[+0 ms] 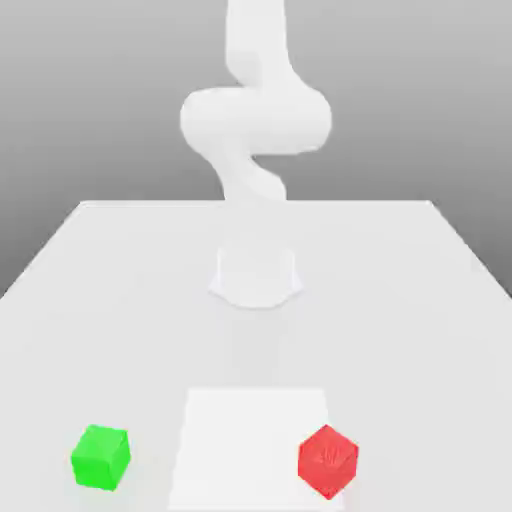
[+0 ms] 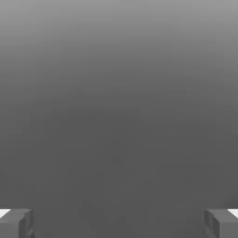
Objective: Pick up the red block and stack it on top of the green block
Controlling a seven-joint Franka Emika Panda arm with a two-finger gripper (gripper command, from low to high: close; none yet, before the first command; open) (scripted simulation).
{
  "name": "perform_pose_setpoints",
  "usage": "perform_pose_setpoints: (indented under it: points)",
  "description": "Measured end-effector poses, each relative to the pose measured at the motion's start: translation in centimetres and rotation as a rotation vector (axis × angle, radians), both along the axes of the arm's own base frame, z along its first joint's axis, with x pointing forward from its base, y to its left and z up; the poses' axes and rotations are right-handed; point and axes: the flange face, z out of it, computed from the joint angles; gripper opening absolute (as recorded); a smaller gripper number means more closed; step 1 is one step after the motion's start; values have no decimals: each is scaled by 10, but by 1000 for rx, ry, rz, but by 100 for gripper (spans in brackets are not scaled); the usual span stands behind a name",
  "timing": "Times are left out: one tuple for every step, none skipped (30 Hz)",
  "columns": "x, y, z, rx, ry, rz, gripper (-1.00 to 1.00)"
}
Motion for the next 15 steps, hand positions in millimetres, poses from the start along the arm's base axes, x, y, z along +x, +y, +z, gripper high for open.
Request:
perform_pose_setpoints:
  points:
    - [14, 3, -18, -9, 32, 29, 0]
    - [26, 6, -36, -18, 62, 58, 0]
    - [37, 9, -53, -27, 91, 86, 0]
    - [48, 13, -72, -36, 120, 113, 0]
    - [57, 16, -90, -46, 149, 140, 0]
    - [66, 20, -109, -56, 177, 168, 0]
    - [73, 24, -127, -65, 206, 195, 0]
    - [80, 28, -147, -76, 234, 222, 0]
    - [86, 33, -166, -86, 262, 249, 0]
    - [91, 37, -185, -97, 290, 276, 0]
    - [95, 41, -205, -108, 317, 303, 0]
    - [99, 46, -225, -119, 345, 330, 0]
    - [101, 50, -244, -131, 373, 357, 0]
    - [103, 54, -264, -143, 400, 384, 0]
    - [104, 58, -284, -155, 427, 411, 0]
